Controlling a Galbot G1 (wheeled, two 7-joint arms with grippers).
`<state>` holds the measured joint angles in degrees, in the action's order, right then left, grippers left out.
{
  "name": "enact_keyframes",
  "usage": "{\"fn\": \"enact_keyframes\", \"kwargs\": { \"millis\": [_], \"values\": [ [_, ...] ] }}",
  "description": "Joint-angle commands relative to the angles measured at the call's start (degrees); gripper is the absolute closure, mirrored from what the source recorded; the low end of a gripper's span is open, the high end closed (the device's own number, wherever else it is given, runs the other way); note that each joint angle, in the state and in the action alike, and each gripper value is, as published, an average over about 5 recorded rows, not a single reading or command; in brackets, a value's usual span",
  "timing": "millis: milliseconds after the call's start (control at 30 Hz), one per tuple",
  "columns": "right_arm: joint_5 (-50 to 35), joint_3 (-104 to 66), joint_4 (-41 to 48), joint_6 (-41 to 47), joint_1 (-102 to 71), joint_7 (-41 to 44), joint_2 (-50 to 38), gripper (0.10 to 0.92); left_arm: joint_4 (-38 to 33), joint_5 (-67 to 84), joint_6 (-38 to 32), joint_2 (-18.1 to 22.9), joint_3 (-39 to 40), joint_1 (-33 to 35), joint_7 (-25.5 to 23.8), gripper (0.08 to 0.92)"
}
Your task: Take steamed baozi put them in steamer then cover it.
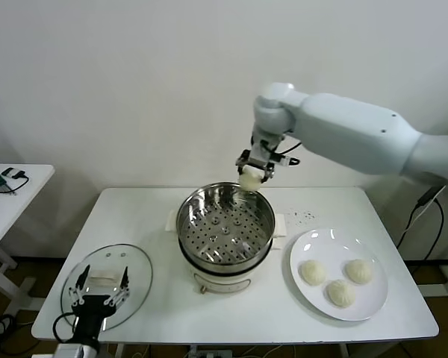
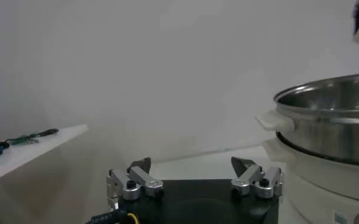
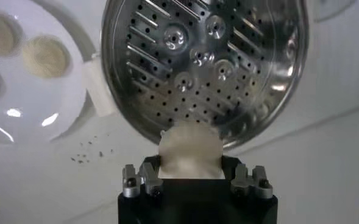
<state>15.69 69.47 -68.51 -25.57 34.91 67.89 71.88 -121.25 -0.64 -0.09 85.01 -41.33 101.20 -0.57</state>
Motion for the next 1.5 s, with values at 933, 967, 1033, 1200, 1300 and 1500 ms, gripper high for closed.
{"fn": "enact_keyframes", "kwargs": {
  "millis": [933,967,1033,1200,1300,1500],
  "values": [
    [12.57,-1.57,8.75,-6.31,-12.28,-1.15,9.07,0.255,1.51,0.02,-0.36,-0.58,-0.05,0.21,0.42,0.177],
    [12.19,-1.73,8.19,-6.39,-11.83,-1.09,8.73,0.233,1.53,-0.02,-0.34,-0.55,0.00,0.18,0.44,0.177],
    [11.59,-2.35,6.78,-6.87,-10.84,-0.99,7.77,0.213,1.55,-0.10,-0.29,-0.51,0.06,0.13,0.46,0.177],
    [7.89,-3.49,1.56,-7.62,-6.53,-0.43,2.97,0.203,1.51,-0.35,-0.21,-0.46,0.15,0.13,0.54,0.177],
    [2.88,-2.47,-1.45,-6.39,-1.95,-0.77,-1.79,0.202,1.36,-0.63,-0.26,-0.42,0.24,0.35,0.57,0.177],
    [-18.25,8.26,-5.88,4.09,9.39,-5.16,-12.82,0.203,0.92,-1.21,-0.27,-0.38,0.42,0.78,0.60,0.177]
  ]
}}
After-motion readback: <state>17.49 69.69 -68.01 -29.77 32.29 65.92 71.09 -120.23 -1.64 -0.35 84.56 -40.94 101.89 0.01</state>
